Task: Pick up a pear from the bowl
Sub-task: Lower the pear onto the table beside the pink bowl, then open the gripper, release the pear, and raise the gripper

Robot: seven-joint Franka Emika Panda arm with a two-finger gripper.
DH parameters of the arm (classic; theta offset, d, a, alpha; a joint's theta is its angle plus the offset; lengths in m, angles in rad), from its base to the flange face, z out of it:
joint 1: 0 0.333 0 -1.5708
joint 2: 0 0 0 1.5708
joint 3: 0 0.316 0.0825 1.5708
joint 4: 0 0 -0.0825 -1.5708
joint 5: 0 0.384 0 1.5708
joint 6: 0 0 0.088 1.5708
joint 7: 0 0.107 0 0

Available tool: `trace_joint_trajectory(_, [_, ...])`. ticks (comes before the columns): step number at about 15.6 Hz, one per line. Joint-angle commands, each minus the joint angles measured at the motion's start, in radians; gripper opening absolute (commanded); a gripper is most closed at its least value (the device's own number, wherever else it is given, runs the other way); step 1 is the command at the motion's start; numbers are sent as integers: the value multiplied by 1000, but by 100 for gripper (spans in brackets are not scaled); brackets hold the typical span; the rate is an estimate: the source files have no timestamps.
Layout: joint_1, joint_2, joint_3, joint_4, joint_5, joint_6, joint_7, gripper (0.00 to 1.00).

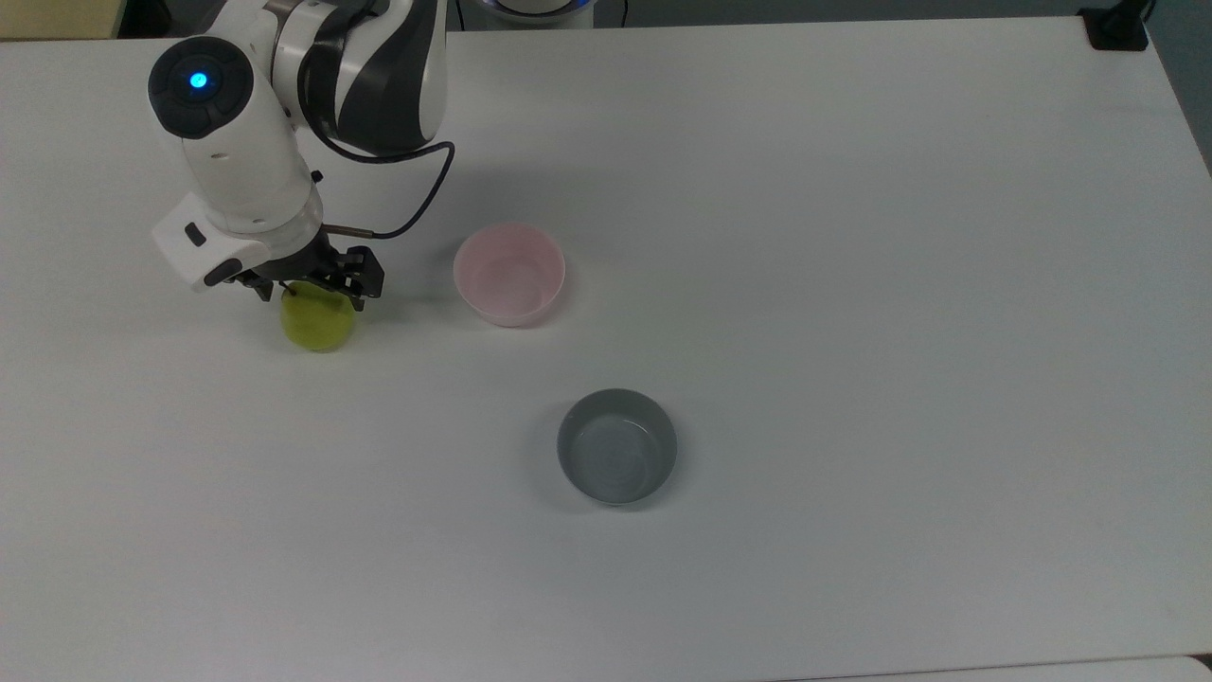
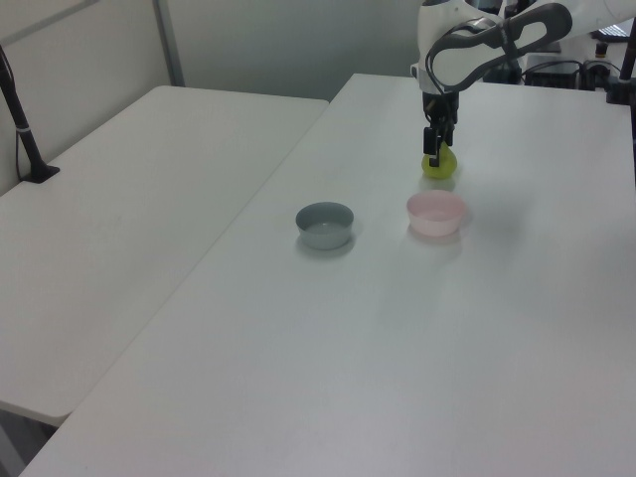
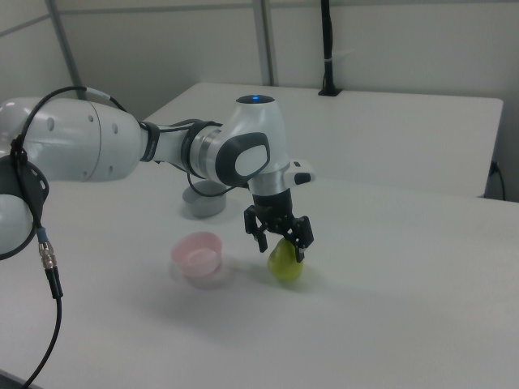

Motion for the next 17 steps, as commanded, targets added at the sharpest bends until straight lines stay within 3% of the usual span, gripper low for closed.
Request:
trace_joint_trajectory(1, [3,-35,-5,-11,-16,14,26,100])
trace_joint_trajectory(7, [26,-176,9,-5,-8,-113,106,100])
trace_joint_trajectory(12, [165,-256,7,-4,-11,-199,233,100])
trace_joint_trajectory(17, [276,-354,6,-5,-16,-313,270,100])
